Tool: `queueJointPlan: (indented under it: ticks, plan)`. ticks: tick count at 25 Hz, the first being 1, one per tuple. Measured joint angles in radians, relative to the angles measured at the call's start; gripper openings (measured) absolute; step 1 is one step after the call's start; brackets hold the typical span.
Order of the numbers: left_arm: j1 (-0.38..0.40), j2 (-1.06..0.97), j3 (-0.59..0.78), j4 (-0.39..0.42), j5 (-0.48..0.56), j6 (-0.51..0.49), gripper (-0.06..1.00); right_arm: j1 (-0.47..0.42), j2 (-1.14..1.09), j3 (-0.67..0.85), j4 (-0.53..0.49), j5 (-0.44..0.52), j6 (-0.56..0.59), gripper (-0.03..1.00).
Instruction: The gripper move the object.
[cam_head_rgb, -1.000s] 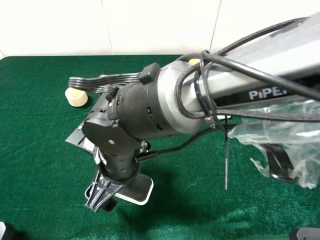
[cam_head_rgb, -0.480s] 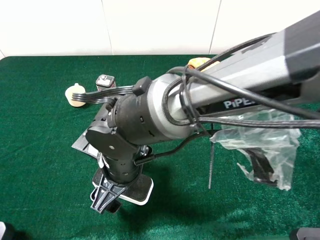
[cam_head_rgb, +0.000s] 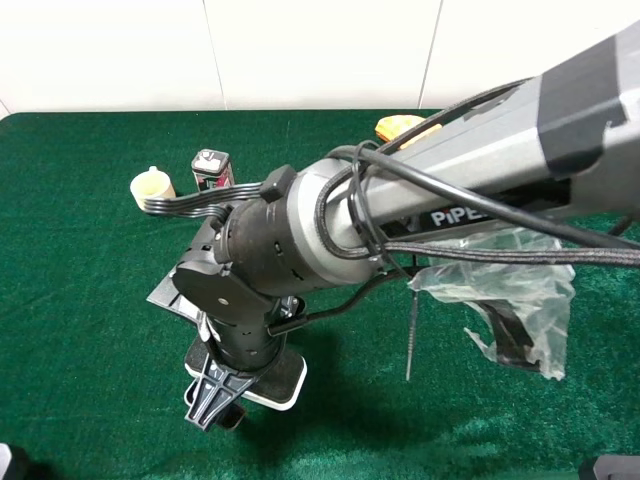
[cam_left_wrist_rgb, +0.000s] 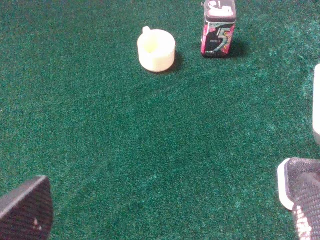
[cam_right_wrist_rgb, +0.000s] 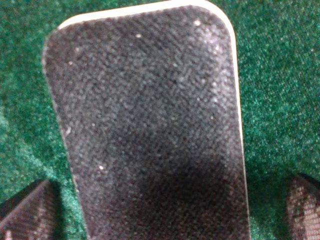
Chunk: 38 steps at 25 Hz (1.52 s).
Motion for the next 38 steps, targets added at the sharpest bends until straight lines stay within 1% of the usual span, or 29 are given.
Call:
queueJointPlan:
  ticks: [4, 5, 6, 26, 28, 33, 38]
  plan:
    - [0.000, 0.000, 0.000, 0.000, 0.000, 0.000, 0.97, 0.000, 0.000, 0.000, 0.000, 0.000, -0.002, 0.54]
    - [0.000, 0.000, 0.000, 0.000, 0.000, 0.000, 0.97, 0.000, 0.000, 0.000, 0.000, 0.000, -0.002, 0.48]
    - [0.000, 0.000, 0.000, 0.000, 0.000, 0.000, 0.97, 0.000, 0.000, 0.000, 0.000, 0.000, -0.003, 0.46]
    - [0.000, 0.000, 0.000, 0.000, 0.000, 0.000, 0.97, 0.000, -0.013, 0.000, 0.000, 0.002, -0.005, 0.46]
    - [0.000, 0.000, 0.000, 0.000, 0.000, 0.000, 0.97, 0.000, -0.024, -0.014, 0.000, 0.034, -0.005, 0.46]
    - [0.000, 0.000, 0.000, 0.000, 0.000, 0.000, 0.97, 0.000, -0.026, -0.099, -0.001, 0.152, -0.005, 0.46]
    - [0.000, 0.000, 0.000, 0.000, 0.000, 0.000, 0.97, 0.000, -0.026, -0.194, -0.001, 0.237, -0.005, 0.46]
